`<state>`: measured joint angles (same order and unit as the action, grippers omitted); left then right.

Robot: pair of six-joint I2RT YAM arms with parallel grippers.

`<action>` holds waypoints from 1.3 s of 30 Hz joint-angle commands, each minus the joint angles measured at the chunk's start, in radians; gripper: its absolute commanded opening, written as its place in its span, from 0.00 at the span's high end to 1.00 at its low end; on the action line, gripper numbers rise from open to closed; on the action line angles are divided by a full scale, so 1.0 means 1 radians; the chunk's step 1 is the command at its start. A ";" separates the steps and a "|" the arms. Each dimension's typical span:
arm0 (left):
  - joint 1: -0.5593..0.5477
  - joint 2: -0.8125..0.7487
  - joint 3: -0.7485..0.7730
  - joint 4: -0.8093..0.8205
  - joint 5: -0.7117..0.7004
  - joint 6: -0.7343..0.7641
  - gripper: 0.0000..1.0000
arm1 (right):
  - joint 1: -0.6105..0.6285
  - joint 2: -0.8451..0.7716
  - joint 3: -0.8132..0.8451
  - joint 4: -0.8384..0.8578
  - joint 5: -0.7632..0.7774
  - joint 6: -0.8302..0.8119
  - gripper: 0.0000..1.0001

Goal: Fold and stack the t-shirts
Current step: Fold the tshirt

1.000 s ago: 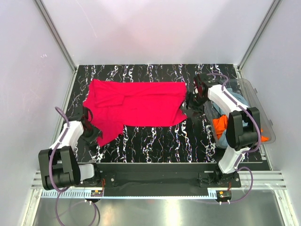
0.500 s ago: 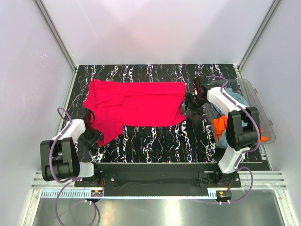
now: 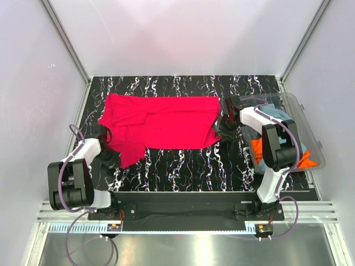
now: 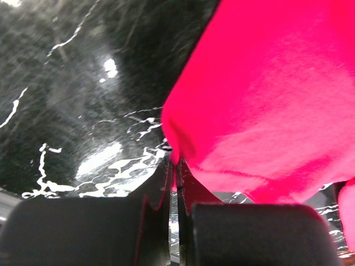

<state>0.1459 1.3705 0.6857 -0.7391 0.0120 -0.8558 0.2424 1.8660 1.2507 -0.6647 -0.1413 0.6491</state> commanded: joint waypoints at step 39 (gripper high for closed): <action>0.037 -0.384 -0.028 -0.048 0.066 0.127 1.00 | 0.081 -0.403 -0.405 0.005 0.261 0.072 1.00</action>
<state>0.1780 1.0119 0.6506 -0.7853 0.0437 -0.7769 0.3141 1.4700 0.8394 -0.6704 0.0933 0.7612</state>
